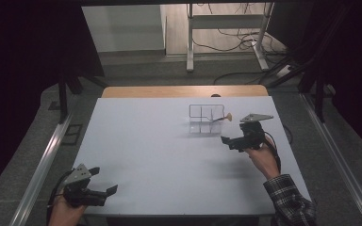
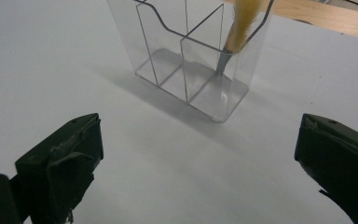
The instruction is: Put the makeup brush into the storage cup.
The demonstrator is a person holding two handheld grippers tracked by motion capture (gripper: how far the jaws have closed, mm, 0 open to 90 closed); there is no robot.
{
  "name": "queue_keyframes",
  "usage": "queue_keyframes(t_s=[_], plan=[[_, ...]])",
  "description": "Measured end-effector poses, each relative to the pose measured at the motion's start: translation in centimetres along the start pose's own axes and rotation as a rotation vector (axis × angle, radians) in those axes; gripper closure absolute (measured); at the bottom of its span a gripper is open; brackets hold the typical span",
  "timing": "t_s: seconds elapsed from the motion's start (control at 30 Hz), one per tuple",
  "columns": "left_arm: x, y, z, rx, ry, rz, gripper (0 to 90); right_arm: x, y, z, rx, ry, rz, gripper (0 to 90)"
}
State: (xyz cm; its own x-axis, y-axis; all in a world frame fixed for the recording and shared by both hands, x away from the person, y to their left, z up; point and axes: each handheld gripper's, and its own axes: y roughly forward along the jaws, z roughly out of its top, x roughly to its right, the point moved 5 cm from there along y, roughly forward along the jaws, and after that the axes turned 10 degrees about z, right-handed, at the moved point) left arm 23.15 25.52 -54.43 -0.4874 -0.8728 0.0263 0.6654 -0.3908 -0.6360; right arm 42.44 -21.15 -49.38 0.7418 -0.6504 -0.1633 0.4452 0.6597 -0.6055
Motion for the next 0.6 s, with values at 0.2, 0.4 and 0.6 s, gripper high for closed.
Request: queue_keyframes(t_s=[0.2,0.4,0.6], plan=[[0.2,0.2,-0.1,-0.011,0.001,-0.011,0.2,-0.2,-0.2,-0.3,-0.008,-0.002,0.005,1.0],[0.1,0.1,0.0,-0.004,-0.009,-0.011,0.0,-0.6,-0.5,-0.6,-0.011,-0.008,0.008,1.0],[0.0,0.1,0.0,-0.001,-0.011,-0.004,0.0,-1.1,-0.8,-1.0,-0.014,-0.02,0.013,1.0]])
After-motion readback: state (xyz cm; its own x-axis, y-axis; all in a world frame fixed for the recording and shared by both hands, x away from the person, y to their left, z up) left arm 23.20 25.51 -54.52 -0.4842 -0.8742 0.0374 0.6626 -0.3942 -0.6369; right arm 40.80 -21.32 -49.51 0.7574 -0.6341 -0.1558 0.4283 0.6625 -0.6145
